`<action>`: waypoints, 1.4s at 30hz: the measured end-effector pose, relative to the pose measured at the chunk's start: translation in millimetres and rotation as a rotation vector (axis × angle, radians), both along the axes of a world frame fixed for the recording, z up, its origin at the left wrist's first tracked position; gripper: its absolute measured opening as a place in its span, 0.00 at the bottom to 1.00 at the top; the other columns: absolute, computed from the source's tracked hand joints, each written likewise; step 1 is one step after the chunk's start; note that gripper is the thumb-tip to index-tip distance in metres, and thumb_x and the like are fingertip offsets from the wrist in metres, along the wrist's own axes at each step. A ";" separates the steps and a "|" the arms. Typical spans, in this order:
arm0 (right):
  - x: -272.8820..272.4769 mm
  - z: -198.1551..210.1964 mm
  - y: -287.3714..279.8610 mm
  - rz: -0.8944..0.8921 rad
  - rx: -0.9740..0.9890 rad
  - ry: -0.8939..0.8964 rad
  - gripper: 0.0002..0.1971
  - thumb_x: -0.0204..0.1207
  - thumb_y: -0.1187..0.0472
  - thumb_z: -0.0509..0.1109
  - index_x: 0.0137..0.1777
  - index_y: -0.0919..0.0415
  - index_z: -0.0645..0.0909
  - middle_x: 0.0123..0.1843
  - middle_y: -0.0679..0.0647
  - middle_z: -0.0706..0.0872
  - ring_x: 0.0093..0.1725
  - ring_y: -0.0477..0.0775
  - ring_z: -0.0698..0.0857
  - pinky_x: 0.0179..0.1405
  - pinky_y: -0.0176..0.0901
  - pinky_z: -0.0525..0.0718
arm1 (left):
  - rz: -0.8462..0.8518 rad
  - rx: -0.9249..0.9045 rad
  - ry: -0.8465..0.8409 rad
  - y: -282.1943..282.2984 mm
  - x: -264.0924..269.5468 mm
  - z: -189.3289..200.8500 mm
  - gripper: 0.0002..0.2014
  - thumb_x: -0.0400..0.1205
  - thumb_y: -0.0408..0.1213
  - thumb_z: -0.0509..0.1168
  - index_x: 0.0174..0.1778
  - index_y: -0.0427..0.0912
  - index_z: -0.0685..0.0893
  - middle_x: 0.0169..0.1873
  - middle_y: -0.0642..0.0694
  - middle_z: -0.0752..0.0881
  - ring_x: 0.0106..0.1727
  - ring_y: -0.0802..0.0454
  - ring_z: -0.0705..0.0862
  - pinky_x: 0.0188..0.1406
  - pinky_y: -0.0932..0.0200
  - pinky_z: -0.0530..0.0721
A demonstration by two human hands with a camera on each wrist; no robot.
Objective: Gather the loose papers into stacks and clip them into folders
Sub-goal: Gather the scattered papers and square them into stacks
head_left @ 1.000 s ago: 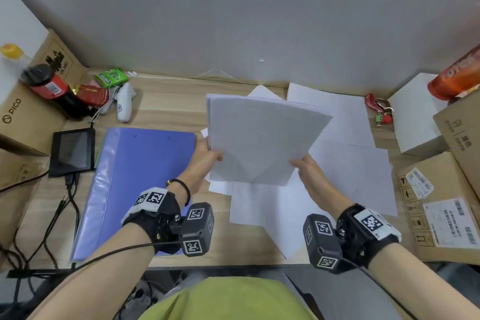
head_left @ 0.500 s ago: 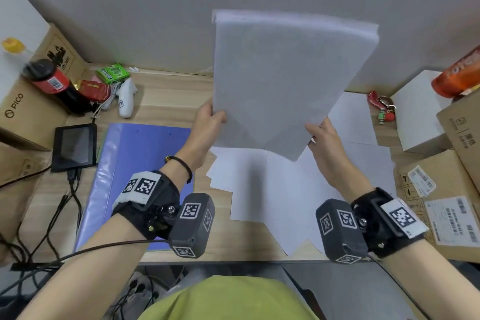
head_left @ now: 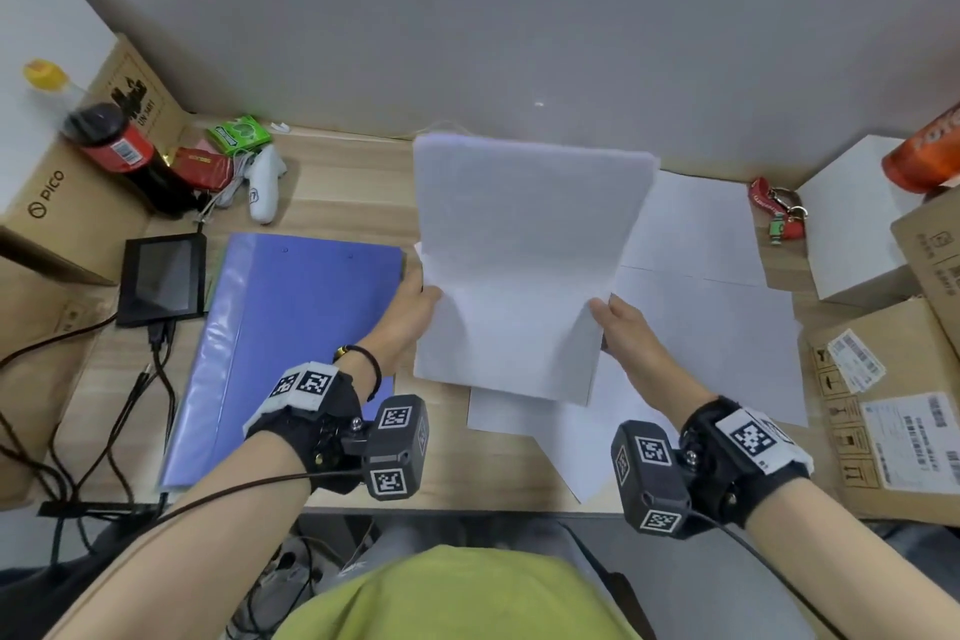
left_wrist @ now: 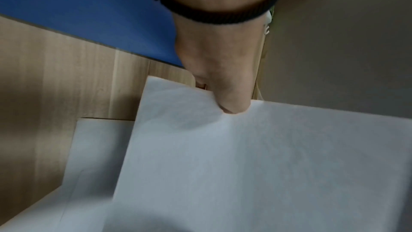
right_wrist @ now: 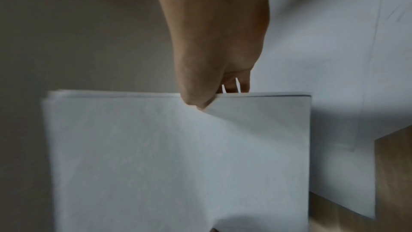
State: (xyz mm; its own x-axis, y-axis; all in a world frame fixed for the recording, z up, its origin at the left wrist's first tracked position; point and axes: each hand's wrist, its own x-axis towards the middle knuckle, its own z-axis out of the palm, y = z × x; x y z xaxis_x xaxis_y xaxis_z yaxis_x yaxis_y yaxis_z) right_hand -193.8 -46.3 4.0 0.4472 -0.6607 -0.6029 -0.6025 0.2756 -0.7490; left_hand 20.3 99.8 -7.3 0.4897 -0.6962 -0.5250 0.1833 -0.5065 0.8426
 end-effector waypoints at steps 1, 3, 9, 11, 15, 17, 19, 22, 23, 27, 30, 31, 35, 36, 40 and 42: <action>-0.4 -1.1 1.2 0.025 0.025 0.009 0.19 0.82 0.47 0.56 0.65 0.57 0.77 0.67 0.58 0.83 0.68 0.61 0.80 0.71 0.59 0.76 | -0.002 0.015 0.001 3.4 0.1 -3.9 0.22 0.86 0.32 0.51 0.77 0.50 0.69 0.64 0.52 0.82 0.60 0.55 0.82 0.51 0.60 0.81; 0.0 -0.9 10.7 0.072 0.069 0.019 0.15 0.86 0.55 0.55 0.63 0.57 0.79 0.61 0.57 0.86 0.60 0.58 0.85 0.61 0.49 0.83 | 0.006 0.058 0.019 14.1 -1.9 -11.8 0.21 0.86 0.29 0.50 0.75 0.46 0.73 0.60 0.50 0.83 0.55 0.53 0.83 0.47 0.59 0.82; 12.7 -27.4 38.3 0.146 0.243 0.022 0.13 0.85 0.59 0.59 0.59 0.64 0.82 0.51 0.57 0.87 0.45 0.56 0.87 0.50 0.46 0.87 | 0.139 0.167 0.040 56.9 11.2 -30.9 0.19 0.84 0.24 0.51 0.67 0.42 0.76 0.58 0.44 0.83 0.53 0.45 0.82 0.39 0.58 0.80; 21.6 -32.1 43.7 0.131 0.285 0.003 0.11 0.84 0.61 0.60 0.57 0.62 0.83 0.49 0.58 0.88 0.44 0.57 0.88 0.56 0.50 0.85 | 0.236 0.178 0.002 72.8 29.5 -36.4 0.19 0.83 0.24 0.51 0.65 0.42 0.78 0.57 0.44 0.84 0.54 0.42 0.83 0.39 0.55 0.81; 30.4 -40.3 49.5 0.095 0.359 -0.033 0.08 0.84 0.61 0.61 0.55 0.59 0.82 0.47 0.57 0.90 0.46 0.60 0.89 0.59 0.53 0.83 | 0.468 0.199 -0.132 102.1 62.9 -43.0 0.24 0.81 0.23 0.50 0.72 0.40 0.76 0.64 0.39 0.83 0.63 0.34 0.81 0.53 0.50 0.81; 28.7 -44.1 50.0 0.075 0.375 -0.039 0.08 0.84 0.61 0.61 0.55 0.60 0.82 0.47 0.57 0.90 0.46 0.60 0.89 0.59 0.53 0.83 | 0.538 0.254 -0.210 112.4 73.3 -45.0 0.26 0.83 0.24 0.50 0.79 0.39 0.69 0.71 0.37 0.77 0.67 0.35 0.77 0.60 0.48 0.77; 24.0 -47.3 48.3 0.051 0.379 -0.034 0.09 0.84 0.62 0.61 0.56 0.61 0.82 0.48 0.57 0.90 0.47 0.60 0.88 0.59 0.53 0.83 | 0.554 0.347 -0.307 116.4 79.2 -47.2 0.26 0.81 0.25 0.53 0.77 0.41 0.69 0.71 0.33 0.76 0.64 0.34 0.76 0.62 0.44 0.75; 13.3 -50.6 41.3 0.016 0.380 -0.028 0.08 0.83 0.63 0.62 0.57 0.59 0.82 0.54 0.57 0.89 0.51 0.59 0.85 0.58 0.52 0.82 | 0.551 0.549 -0.492 103.1 76.6 -41.8 0.30 0.78 0.26 0.57 0.78 0.46 0.67 0.76 0.37 0.69 0.77 0.36 0.63 0.75 0.37 0.63; 9.3 -51.9 38.5 0.002 0.378 -0.026 0.08 0.83 0.63 0.63 0.56 0.57 0.82 0.55 0.56 0.88 0.52 0.58 0.84 0.57 0.51 0.82 | 0.535 0.532 -0.535 94.4 72.0 -39.8 0.30 0.78 0.26 0.57 0.78 0.47 0.67 0.77 0.38 0.67 0.78 0.37 0.61 0.75 0.38 0.62; -6.8 -54.8 28.8 -0.055 0.379 -0.014 0.08 0.81 0.63 0.65 0.56 0.53 0.83 0.60 0.53 0.84 0.57 0.55 0.80 0.58 0.49 0.79 | 0.167 0.192 -0.484 51.7 41.6 -42.8 0.28 0.80 0.22 0.56 0.75 0.46 0.73 0.73 0.42 0.70 0.76 0.41 0.68 0.74 0.46 0.70; -20.5 -54.9 25.8 -0.101 0.386 -0.008 0.08 0.81 0.62 0.66 0.56 0.53 0.83 0.61 0.53 0.84 0.60 0.55 0.81 0.58 0.49 0.79 | -0.187 0.129 -0.262 22.4 12.4 -47.7 0.25 0.85 0.25 0.55 0.78 0.45 0.70 0.78 0.45 0.68 0.79 0.47 0.66 0.77 0.54 0.67; -25.9 -55.1 25.3 -0.117 0.385 -0.007 0.08 0.81 0.62 0.66 0.56 0.53 0.83 0.61 0.53 0.84 0.60 0.56 0.81 0.58 0.49 0.80 | -0.290 0.151 -0.216 14.1 4.8 -52.1 0.25 0.86 0.28 0.55 0.80 0.46 0.67 0.81 0.46 0.65 0.81 0.49 0.63 0.78 0.56 0.63; -48.5 -55.8 21.8 -0.182 0.376 0.001 0.09 0.82 0.63 0.65 0.57 0.53 0.83 0.62 0.54 0.84 0.61 0.56 0.81 0.59 0.49 0.79 | -0.641 0.285 -0.234 -9.5 -16.5 -72.2 0.30 0.87 0.30 0.54 0.85 0.46 0.53 0.86 0.48 0.42 0.86 0.50 0.40 0.84 0.52 0.48; -53.6 -56.4 20.7 -0.195 0.376 0.004 0.08 0.82 0.63 0.65 0.57 0.53 0.83 0.62 0.54 0.84 0.61 0.56 0.80 0.59 0.49 0.79 | -0.705 0.303 -0.256 -14.6 -20.8 -74.6 0.31 0.86 0.30 0.54 0.85 0.46 0.51 0.85 0.47 0.39 0.85 0.50 0.36 0.84 0.50 0.46; -65.7 -59.3 16.5 -0.213 0.338 0.050 0.10 0.84 0.62 0.61 0.55 0.51 0.82 0.63 0.53 0.84 0.66 0.55 0.78 0.63 0.50 0.76 | -0.807 0.288 -0.206 -30.3 -37.2 -71.4 0.32 0.87 0.33 0.54 0.85 0.50 0.49 0.85 0.50 0.40 0.85 0.52 0.36 0.84 0.45 0.44; -67.5 -59.6 13.1 -0.216 0.315 0.069 0.10 0.85 0.62 0.59 0.56 0.50 0.82 0.64 0.53 0.83 0.67 0.55 0.77 0.66 0.50 0.74 | -0.728 0.238 -0.135 -34.6 -37.6 -70.1 0.30 0.87 0.32 0.54 0.85 0.49 0.53 0.86 0.51 0.47 0.86 0.52 0.43 0.84 0.52 0.47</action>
